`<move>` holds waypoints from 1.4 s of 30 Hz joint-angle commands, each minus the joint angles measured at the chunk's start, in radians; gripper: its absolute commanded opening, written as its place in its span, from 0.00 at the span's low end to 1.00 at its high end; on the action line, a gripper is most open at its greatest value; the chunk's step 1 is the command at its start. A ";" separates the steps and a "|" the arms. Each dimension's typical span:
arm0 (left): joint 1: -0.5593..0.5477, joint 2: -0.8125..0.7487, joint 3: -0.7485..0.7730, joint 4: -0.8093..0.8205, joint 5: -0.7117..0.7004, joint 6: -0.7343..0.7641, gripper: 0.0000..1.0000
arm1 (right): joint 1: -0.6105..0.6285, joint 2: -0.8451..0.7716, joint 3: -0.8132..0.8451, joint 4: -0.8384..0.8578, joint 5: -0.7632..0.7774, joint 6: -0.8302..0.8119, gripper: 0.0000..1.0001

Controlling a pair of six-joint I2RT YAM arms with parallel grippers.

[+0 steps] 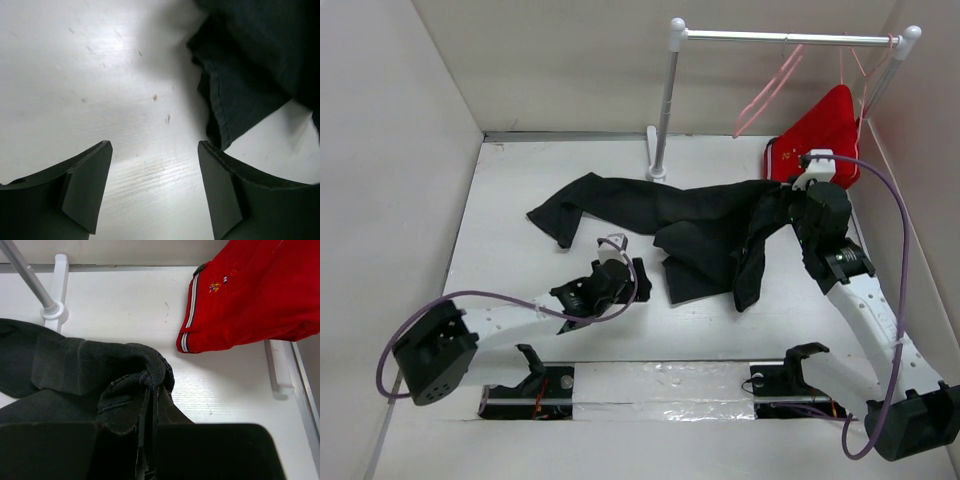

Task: Place the trousers on the hanger
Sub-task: Flatten out the trousers at the center of the board.

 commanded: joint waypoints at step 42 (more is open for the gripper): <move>-0.022 -0.943 0.523 -1.235 -0.810 -0.444 0.06 | -0.315 0.292 -0.038 0.311 0.023 0.148 0.15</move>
